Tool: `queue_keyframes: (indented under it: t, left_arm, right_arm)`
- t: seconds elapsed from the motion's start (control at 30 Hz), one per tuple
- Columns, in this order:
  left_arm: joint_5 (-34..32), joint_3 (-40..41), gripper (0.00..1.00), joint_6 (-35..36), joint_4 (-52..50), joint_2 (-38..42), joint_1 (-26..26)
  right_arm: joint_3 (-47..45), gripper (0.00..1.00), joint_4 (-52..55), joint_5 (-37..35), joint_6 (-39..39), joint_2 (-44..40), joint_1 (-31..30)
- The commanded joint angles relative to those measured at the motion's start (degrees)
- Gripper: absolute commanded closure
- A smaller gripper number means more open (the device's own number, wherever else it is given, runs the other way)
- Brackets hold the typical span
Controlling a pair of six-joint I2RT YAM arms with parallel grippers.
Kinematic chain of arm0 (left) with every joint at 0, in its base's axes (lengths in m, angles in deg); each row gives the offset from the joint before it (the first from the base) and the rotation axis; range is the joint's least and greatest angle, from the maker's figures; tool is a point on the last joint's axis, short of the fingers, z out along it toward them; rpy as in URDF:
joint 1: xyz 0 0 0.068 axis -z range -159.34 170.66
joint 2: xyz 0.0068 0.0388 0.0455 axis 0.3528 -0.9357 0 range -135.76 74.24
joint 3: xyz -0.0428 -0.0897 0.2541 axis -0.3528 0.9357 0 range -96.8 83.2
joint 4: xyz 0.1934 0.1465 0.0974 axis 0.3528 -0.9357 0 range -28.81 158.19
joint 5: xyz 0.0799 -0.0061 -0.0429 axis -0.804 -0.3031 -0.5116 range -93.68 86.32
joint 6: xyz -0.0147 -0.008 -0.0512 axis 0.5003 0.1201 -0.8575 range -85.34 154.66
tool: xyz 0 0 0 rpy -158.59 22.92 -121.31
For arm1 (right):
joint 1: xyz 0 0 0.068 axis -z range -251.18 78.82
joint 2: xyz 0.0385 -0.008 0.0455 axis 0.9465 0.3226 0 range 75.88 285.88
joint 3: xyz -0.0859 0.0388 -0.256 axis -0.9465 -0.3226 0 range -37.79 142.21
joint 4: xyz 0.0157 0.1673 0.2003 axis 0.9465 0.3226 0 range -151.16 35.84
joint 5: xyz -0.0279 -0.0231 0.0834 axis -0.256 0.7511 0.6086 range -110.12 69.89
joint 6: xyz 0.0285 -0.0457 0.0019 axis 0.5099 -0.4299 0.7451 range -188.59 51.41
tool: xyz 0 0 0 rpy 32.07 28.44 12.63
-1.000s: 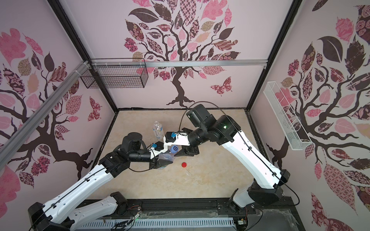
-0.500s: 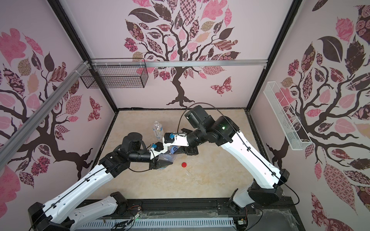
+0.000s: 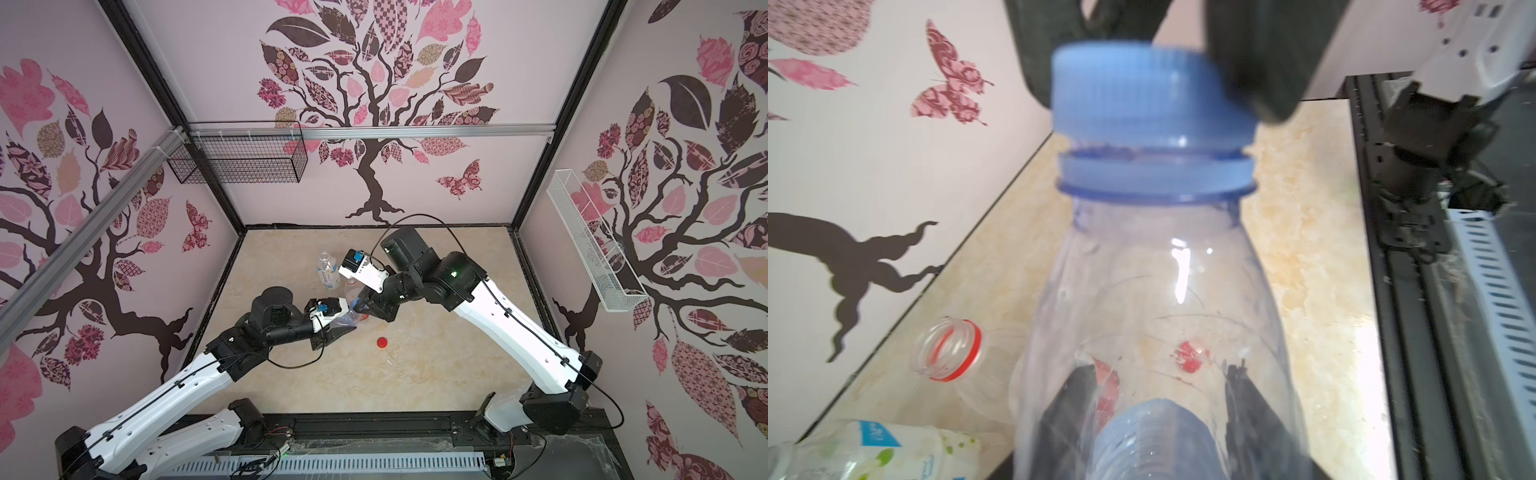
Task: Screw on the bottle caps
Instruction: Screw the bottle cap onto the plastic bottle.
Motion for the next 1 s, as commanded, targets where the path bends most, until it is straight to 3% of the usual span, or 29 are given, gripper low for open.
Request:
queue_keyframes:
  t: [0.0,0.13,0.23,0.37,0.47,0.57,0.67,0.83,0.97]
  left_arm:
    - [-6.84,-1.08,0.48,1.26,19.55,2.21,3.49]
    - [-9.39,0.48,0.49,0.99,25.75,2.22,3.86]
    - [-10.26,1.12,0.49,2.03,27.15,2.28,3.93]
    - [-10.53,1.55,0.49,3.16,27.62,2.22,4.01]
    - [-9.71,1.48,0.49,3.18,26.1,2.37,4.01]
    - [-9.17,0.29,0.48,2.02,19.03,2.72,4.01]
    - [-6.07,-0.57,0.47,0.94,10.69,3.39,3.29]
    - [3.7,-1.16,0.47,-1.27,-0.9,4.15,-0.93]
    - [12.6,-4.23,0.47,0.82,-9.53,2.71,-3.96]
  right_arm:
    - [-1.6,0.9,-3.18,-7.32,24.96,1.93,-0.55]
    - [-3.36,0.9,-3.51,-10.5,43.38,2.73,-0.53]
    - [-5.02,0.9,-3.57,-12.13,52.28,2.45,-0.5]
    - [-6.17,0.9,-4.18,-13.16,59.32,1.91,0.18]
    - [-5.1,0.85,-5.99,-9.54,60.86,2.24,1.56]
    - [-2.92,0.75,-7.78,-8.54,54.62,1.43,1.73]
    - [-0.66,0.56,-8.07,-9.22,41.5,-1.36,2.4]
    - [-1.24,0.21,-8.49,-6.51,14.46,-9.14,3.32]
    - [-3.15,0.12,-6.87,-2.14,-8.44,-14.36,3.59]
